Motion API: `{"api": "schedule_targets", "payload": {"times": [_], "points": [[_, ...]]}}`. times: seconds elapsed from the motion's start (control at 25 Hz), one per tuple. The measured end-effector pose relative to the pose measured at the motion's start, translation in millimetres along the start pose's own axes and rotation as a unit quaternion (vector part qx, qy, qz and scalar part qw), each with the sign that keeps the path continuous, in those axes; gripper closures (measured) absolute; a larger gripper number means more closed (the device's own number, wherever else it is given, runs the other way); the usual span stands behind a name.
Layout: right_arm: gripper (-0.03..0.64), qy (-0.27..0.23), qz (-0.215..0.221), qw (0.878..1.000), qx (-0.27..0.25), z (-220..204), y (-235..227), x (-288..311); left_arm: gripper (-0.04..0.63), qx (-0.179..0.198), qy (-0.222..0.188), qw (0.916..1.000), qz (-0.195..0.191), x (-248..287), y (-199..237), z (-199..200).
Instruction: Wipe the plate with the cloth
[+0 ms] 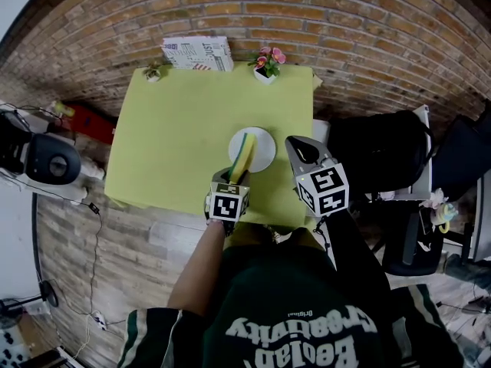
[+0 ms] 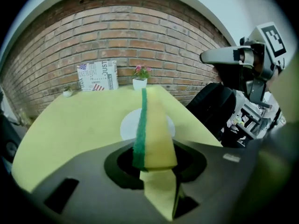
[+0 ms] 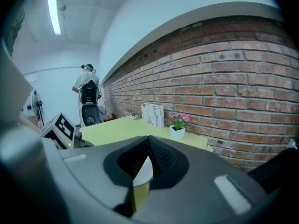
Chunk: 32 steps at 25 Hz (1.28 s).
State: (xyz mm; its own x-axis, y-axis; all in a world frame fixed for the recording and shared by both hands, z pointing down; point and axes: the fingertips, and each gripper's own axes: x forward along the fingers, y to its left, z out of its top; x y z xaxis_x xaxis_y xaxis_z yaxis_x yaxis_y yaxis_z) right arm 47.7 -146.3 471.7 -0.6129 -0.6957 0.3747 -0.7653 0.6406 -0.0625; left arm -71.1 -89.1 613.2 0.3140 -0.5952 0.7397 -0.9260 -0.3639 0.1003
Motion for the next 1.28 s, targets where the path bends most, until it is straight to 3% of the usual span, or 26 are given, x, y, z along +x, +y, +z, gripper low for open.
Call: {"api": "schedule_targets", "payload": {"times": [0.16, 0.32, 0.44, 0.64, 0.8, 1.04, 1.28], "points": [[0.603, 0.000, -0.009, 1.000, 0.003, 0.5, -7.7, -4.0, 0.465, 0.026, -0.002, 0.9995, -0.019, 18.2, -19.3, 17.2], [0.603, 0.001, -0.018, 1.000, 0.006, -0.6, -17.1, -7.6, 0.464, 0.049, 0.023, 0.9978, -0.039, 35.1, -33.0, 8.4], [0.603, 0.000, -0.027, 1.000, 0.008, -1.3, -25.7, -11.2, 0.463, 0.052, 0.040, 0.9968, -0.045, 41.4, -36.9, -1.0], [0.603, 0.000, -0.031, 0.999, 0.009, 0.1, -28.3, -11.7, 0.463, 0.049, 0.036, 0.9975, -0.037, 41.6, -26.8, -3.4], [0.603, 0.000, -0.027, 1.000, 0.006, 1.1, -26.0, -10.7, 0.464, 0.035, 0.039, 0.9985, -0.016, 37.7, -7.2, -9.8], [0.603, 0.000, -0.015, 1.000, 0.003, 3.0, -15.9, -2.8, 0.464, -0.019, 0.047, 0.9982, 0.033, 17.3, 37.3, -20.9], [0.603, -0.010, -0.015, 1.000, -0.007, 9.2, -7.6, 0.6, 0.465, -0.035, 0.017, 0.9978, 0.053, -1.4, 53.0, -5.9]]}}
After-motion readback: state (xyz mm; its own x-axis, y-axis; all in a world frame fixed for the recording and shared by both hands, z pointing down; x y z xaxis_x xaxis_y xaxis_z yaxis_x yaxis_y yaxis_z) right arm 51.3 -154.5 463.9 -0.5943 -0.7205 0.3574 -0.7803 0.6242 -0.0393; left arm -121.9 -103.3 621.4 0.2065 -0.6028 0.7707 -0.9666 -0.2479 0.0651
